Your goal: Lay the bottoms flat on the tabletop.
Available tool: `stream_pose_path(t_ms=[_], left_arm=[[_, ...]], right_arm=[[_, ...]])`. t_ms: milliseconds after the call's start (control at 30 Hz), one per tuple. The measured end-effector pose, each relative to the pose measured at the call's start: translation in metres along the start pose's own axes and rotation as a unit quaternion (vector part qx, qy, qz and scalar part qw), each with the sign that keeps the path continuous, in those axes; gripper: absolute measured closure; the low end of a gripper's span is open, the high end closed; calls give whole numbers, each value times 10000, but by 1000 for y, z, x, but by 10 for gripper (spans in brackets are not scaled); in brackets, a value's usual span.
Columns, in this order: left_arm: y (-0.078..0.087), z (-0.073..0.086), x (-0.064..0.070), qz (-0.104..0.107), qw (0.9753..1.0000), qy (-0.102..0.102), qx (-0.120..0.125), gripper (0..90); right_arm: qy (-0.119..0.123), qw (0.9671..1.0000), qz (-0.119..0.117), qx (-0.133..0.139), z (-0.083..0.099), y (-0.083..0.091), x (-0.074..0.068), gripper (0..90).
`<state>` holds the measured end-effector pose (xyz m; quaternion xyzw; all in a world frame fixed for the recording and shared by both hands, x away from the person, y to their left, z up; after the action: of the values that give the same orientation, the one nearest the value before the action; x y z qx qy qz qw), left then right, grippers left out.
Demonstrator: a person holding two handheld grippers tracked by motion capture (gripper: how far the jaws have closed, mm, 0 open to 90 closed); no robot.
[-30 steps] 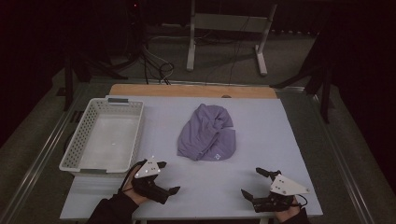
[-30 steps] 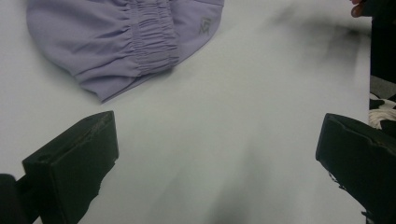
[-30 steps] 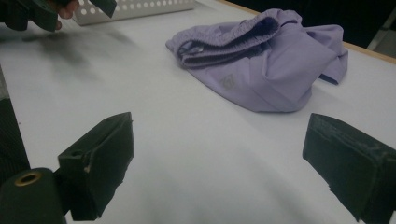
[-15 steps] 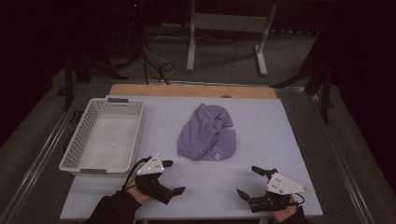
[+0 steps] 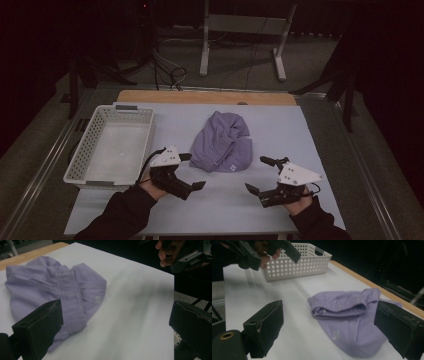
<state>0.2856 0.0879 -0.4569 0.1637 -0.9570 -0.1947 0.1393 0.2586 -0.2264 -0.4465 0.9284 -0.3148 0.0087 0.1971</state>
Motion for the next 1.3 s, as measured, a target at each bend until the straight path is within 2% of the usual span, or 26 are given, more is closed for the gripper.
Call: stream_pose_path(t_ms=[100,200,233,333,400,467,533,633,733,800,867,933,967,1033,1133,1233,1300], left_arm=[[-5,-9,-9,-118,9999,-17,-19,1],[-10,-16,-19,-300,9994,90,-140,2],[-12,-17,-22,-372,9992,110,-93,2],[-21,-20,-31,-690,9974,11,-185,2],[-27,-19,-39,-762,9970,89,-129,2],[-34,-17,-46,-877,9958,210,-130,2],[-40,-15,-53,-1008,9943,339,-99,2],[-50,-11,-63,-1141,9922,487,-145,7],[-59,-6,-71,-1329,9898,403,-316,20],[-66,-1,-77,-1407,9882,401,-452,27],[-72,4,-82,-1428,9873,382,-575,60],[-77,8,-88,-1413,9867,470,-654,128],[-80,10,-91,-1363,9870,555,-648,160],[-85,14,-95,-1380,9858,519,-799,165],[-91,20,-102,-1314,9846,603,-981,224],[-96,23,-106,-1187,9853,533,-1110,284],[-97,24,-108,-1207,9844,464,-1191,320]], right_arm=[[13,10000,-32,-23,-7,-10,7,90],[13,10000,33,-25,-9,-21,15,90],[-28,10000,40,-42,-10,-25,17,90],[-15,9996,224,-161,-9,-38,24,89],[18,9989,380,-273,-7,-46,26,89],[-2,9989,343,-305,-4,-54,28,90],[-6,9985,311,-446,1,-62,29,90],[-159,9978,78,-642,11,-71,32,90],[-85,9964,16,-849,21,-79,34,90],[-126,9951,-45,-980,26,-83,35,90],[-158,9940,-124,-1072,32,-86,37,90],[-224,9922,-52,-1226,38,-89,40,166],[-287,9919,-39,-1238,41,-91,42,169],[-346,9907,2,-1317,46,-94,46,207],[-281,9882,154,-1498,52,-99,51,243],[-367,9867,150,-1575,56,-104,53,307],[-411,9852,60,-1663,58,-108,53,369]])
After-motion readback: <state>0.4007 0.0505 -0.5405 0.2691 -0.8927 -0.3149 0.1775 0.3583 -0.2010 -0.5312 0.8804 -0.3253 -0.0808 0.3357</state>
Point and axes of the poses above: each handheld gripper's, and its own axes: y roughly backward along the jaws, z roughly out of its underside, x roughly to its right, the point moved 2 cm from there along -y, roughly forward along the jaws, and after that the axes turned 5 degrees about z, right-handed, at the moved point
